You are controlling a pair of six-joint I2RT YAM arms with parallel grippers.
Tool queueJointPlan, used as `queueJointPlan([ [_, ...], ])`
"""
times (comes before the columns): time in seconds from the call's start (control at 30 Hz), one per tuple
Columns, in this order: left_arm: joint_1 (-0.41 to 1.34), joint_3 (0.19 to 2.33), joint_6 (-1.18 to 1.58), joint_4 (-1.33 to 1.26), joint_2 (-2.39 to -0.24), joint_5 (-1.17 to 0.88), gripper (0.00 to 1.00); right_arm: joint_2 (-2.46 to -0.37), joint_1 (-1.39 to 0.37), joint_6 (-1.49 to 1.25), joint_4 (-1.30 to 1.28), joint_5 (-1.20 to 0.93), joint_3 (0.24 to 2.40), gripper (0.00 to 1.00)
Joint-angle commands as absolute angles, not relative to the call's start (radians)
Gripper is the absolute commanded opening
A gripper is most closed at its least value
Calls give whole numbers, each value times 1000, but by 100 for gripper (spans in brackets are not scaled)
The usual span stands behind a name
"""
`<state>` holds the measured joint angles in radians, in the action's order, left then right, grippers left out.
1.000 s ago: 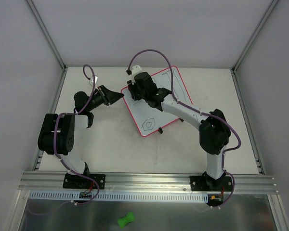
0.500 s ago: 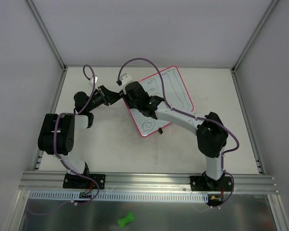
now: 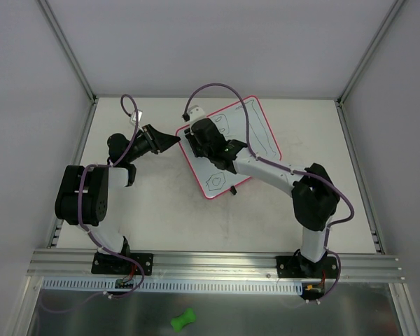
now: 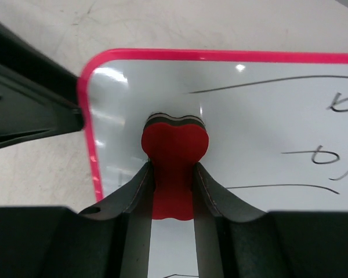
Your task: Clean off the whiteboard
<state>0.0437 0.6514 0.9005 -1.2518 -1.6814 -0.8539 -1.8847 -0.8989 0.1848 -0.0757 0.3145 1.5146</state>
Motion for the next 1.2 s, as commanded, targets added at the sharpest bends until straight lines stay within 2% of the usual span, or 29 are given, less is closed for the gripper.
queueJointPlan([
  [0.0, 41, 646, 885, -1347, -1635, -882, 34, -1838, -822, 130, -97, 394, 1462, 0],
  [0.37, 41, 650, 884, -1347, -1637, -882, 34, -1773, -750, 112, -28, 287, 1358, 0],
  [0.7, 44, 653, 885, -1347, -1644, -881, 34, -1749, -859, 212, 84, 226, 1289, 0],
  [1.17, 49, 653, 876, -1335, -1638, -877, 34, -1801, -959, 270, 80, 195, 1331, 0],
])
